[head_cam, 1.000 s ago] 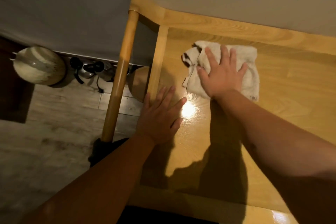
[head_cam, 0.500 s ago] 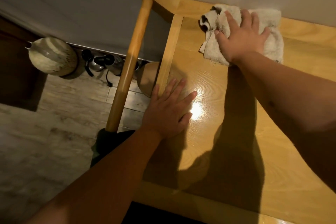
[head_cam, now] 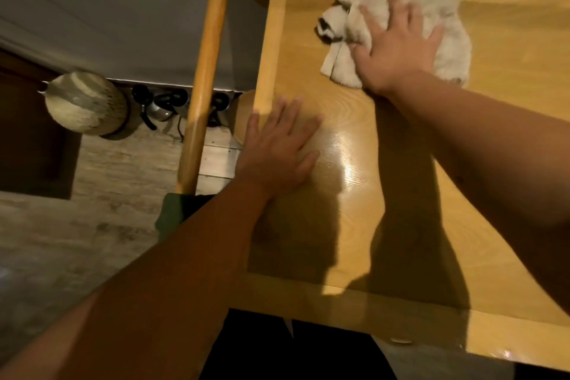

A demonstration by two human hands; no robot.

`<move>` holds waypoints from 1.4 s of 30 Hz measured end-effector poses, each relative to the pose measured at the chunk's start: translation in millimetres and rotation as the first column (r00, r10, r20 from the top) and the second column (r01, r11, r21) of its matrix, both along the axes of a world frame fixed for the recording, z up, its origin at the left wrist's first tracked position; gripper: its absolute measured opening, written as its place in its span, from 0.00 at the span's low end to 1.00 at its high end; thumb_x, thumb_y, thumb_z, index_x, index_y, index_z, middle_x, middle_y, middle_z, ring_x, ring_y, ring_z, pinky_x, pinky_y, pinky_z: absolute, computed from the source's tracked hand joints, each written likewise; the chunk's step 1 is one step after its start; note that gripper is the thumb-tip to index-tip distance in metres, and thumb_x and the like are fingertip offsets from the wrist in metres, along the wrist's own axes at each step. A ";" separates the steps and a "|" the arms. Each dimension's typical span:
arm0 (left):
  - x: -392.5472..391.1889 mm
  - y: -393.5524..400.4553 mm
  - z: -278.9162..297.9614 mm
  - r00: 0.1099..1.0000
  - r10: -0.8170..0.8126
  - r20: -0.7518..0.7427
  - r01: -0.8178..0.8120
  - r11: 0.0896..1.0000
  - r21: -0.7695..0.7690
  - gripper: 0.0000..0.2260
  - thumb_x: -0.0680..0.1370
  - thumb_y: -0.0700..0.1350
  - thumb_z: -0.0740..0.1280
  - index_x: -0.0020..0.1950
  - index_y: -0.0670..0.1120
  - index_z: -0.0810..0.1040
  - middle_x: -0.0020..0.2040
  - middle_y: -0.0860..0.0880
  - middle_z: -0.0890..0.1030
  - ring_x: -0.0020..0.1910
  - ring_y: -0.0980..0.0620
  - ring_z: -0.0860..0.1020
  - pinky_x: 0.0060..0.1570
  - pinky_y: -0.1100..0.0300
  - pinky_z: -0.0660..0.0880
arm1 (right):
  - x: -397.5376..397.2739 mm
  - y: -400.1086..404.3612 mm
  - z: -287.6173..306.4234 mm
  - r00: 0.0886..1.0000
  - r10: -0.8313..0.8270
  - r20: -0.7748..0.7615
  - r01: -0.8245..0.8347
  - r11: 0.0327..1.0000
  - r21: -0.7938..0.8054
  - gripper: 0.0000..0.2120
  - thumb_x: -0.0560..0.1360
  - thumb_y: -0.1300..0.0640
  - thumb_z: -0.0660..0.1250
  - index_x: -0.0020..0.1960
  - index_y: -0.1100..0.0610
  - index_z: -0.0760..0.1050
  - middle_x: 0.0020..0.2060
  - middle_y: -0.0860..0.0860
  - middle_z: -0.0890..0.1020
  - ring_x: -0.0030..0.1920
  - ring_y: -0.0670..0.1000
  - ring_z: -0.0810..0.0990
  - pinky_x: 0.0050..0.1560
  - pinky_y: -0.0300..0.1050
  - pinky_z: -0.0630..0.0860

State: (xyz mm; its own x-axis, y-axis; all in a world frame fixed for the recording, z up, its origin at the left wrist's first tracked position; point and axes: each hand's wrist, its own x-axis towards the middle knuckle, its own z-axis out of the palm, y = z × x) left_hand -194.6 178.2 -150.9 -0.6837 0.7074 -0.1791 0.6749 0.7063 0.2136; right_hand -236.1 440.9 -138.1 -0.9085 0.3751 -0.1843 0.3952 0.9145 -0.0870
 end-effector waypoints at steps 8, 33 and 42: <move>-0.9 0.1 -2.9 0.999 0.022 -0.038 -0.022 0.999 -0.026 0.29 0.77 0.65 0.53 0.78 0.60 0.60 0.83 0.47 0.53 0.81 0.45 0.51 0.74 0.36 0.49 | 144.1 -59.8 4.1 0.997 -0.017 0.081 0.019 1.000 -0.015 0.32 0.76 0.35 0.47 0.78 0.37 0.45 0.80 0.53 0.50 0.78 0.60 0.46 0.69 0.75 0.48; 62.2 115.2 -3.5 0.991 0.130 -0.033 -0.133 0.987 -0.089 0.35 0.77 0.70 0.44 0.82 0.58 0.48 0.83 0.45 0.46 0.81 0.41 0.45 0.72 0.31 0.39 | 352.9 -99.1 15.0 0.969 -0.116 0.218 0.131 0.990 -0.058 0.36 0.70 0.36 0.55 0.77 0.38 0.54 0.78 0.53 0.61 0.77 0.62 0.53 0.62 0.80 0.55; 66.2 116.5 -13.1 0.980 0.123 -0.154 -0.125 0.992 -0.007 0.32 0.78 0.66 0.49 0.80 0.54 0.59 0.81 0.40 0.59 0.79 0.37 0.58 0.71 0.29 0.48 | 204.9 23.8 -1.4 0.981 -0.153 0.123 0.154 0.988 -0.001 0.31 0.76 0.30 0.42 0.77 0.35 0.45 0.80 0.50 0.52 0.79 0.59 0.44 0.68 0.77 0.46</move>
State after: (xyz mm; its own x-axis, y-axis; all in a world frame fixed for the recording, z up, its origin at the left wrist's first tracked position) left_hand -128.4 294.7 -164.1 -0.7862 0.6131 -0.0773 0.6055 0.7893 0.1022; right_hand -31.2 464.7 -139.5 -0.8107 0.5056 -0.2951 0.5388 0.8416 -0.0384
